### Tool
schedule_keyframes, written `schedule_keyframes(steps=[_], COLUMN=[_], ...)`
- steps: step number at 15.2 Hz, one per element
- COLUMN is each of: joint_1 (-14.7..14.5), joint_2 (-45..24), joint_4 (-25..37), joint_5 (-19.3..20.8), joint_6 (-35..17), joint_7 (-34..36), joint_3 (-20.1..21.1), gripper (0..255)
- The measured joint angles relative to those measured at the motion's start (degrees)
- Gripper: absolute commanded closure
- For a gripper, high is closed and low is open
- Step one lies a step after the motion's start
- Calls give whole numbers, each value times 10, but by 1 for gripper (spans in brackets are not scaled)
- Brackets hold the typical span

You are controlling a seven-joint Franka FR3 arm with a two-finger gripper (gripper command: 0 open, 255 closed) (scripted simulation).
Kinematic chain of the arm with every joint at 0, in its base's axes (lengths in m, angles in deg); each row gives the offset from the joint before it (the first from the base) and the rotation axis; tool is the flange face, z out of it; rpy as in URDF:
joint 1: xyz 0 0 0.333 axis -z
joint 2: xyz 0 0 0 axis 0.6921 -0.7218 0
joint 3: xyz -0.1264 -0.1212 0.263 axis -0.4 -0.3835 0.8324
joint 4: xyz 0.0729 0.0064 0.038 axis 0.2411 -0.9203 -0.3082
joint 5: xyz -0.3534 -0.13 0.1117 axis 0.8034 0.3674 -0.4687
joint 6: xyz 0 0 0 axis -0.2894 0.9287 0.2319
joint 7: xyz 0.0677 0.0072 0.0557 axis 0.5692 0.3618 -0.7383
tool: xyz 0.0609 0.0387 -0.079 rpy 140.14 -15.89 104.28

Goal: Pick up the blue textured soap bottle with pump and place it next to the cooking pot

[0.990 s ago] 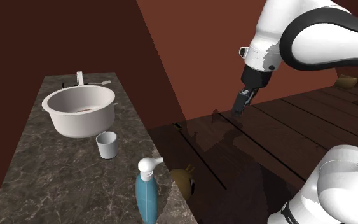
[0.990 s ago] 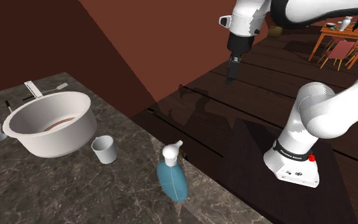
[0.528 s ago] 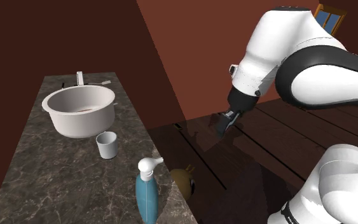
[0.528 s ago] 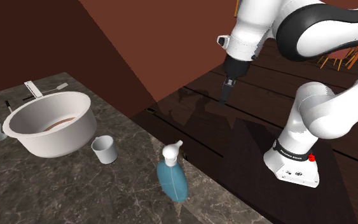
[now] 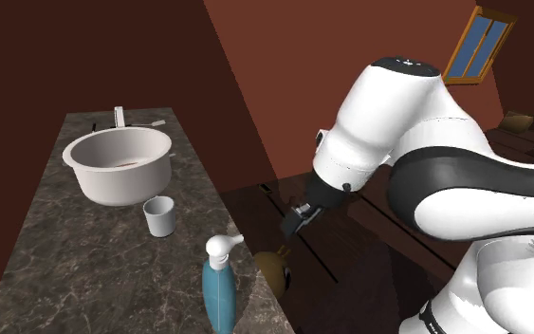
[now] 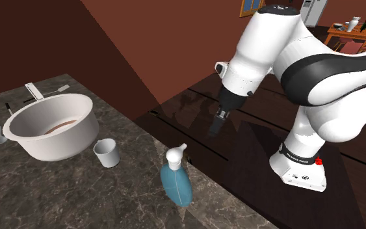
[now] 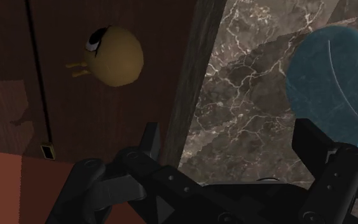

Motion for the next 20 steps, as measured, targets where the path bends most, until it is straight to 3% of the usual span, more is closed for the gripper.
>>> schedule_keyframes(steps=[3,8,13,20], joint_1=[2,42,139,244], joint_2=[-34,-115,-196,-256], joint_4=[-4,30,78,86], joint_5=[-17,-14,39,103], joint_6=[-64,-160,-244,-308], joint_7=[51,156,274,336], joint_3=[50,156,288,392], gripper=[0,0,0,0])
